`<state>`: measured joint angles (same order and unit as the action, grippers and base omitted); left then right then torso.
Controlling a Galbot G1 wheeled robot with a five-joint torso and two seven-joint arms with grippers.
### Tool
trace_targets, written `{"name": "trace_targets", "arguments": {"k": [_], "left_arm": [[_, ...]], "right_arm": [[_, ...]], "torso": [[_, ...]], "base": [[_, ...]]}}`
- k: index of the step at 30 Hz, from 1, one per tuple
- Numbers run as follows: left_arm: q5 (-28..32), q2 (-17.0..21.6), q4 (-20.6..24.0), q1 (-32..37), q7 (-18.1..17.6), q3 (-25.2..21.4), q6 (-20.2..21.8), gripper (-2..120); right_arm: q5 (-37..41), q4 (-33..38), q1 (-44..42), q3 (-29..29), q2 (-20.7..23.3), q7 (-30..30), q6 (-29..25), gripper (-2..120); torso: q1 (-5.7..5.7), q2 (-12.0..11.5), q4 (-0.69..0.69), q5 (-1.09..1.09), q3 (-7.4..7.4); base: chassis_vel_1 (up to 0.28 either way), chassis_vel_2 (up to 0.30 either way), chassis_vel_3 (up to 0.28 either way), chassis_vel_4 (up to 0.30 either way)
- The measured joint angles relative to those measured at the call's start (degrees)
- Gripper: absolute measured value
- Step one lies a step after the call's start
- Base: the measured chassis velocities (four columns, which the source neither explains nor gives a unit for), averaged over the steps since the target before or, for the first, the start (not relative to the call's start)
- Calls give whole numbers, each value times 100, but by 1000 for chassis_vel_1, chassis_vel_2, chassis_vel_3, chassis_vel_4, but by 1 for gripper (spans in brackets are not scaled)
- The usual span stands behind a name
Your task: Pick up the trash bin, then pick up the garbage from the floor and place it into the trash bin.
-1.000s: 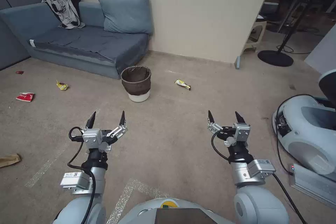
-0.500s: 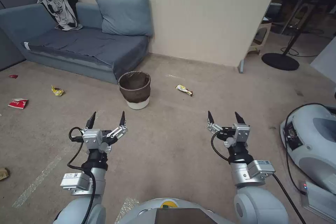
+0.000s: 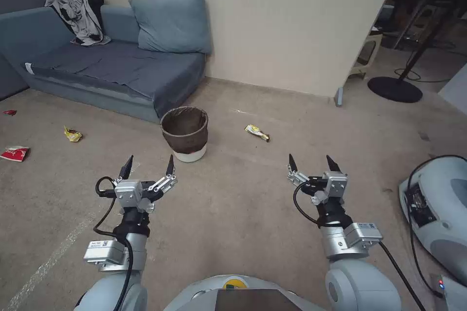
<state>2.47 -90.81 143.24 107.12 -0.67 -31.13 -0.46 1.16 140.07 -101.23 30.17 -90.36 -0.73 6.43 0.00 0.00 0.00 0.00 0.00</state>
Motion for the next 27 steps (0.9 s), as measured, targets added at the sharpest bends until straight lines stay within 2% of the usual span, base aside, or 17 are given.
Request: {"name": "trace_targets", "arguments": {"k": [27], "left_arm": [[10,-2,0,-27,1,-16,-1,100]], "right_arm": [[-4,-31,39,8,-14,-1,-4,100]], "torso": [[0,0,0,0,0]], "base": [[-130,129,131,-128]]}}
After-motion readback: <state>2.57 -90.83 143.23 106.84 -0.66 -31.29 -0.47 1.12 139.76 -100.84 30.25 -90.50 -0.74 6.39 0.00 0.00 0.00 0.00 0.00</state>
